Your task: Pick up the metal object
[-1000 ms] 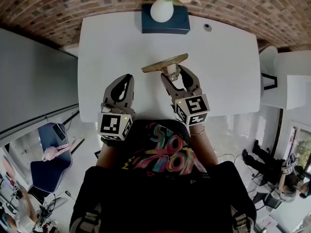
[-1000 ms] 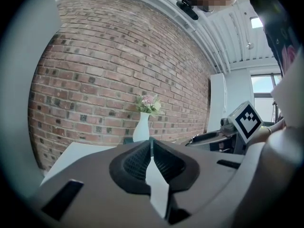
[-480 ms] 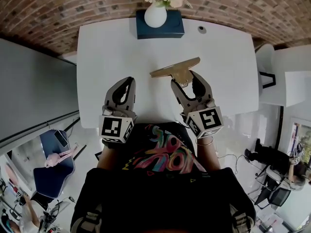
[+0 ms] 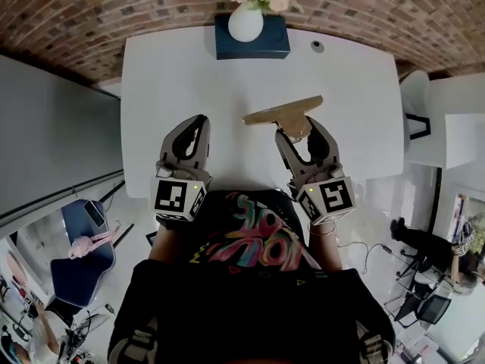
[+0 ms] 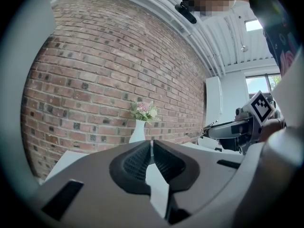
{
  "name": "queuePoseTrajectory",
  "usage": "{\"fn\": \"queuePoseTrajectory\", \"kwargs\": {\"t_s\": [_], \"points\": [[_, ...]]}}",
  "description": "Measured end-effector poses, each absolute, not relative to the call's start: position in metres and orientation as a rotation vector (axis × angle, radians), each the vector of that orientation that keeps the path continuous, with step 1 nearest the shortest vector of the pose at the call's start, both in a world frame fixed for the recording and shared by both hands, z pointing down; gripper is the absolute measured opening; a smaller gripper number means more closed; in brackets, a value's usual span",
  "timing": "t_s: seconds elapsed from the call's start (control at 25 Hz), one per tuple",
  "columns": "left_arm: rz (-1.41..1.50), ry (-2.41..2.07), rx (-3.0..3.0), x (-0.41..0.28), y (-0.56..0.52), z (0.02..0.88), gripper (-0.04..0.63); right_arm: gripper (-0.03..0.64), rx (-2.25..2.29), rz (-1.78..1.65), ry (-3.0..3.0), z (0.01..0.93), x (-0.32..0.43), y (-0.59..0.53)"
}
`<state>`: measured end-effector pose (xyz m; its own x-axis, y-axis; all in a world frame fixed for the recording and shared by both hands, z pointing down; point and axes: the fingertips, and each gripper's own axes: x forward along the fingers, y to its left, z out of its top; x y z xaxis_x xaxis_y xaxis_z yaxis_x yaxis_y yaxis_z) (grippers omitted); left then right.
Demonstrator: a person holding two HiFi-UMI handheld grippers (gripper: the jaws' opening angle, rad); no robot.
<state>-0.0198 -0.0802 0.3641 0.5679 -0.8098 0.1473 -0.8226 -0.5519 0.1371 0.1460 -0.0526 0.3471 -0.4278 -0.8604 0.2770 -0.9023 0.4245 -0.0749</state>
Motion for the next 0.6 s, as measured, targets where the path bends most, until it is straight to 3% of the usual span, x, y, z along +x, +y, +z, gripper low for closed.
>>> {"fn": "queuePoseTrajectory", "kwargs": {"t_s": [0.6], "points": [[0.092,-1.408,2.594,-0.032,-0.08,0.363,0.035,0.282,1.523,0.314,-2.536,0.343,0.133,-0.057]]}}
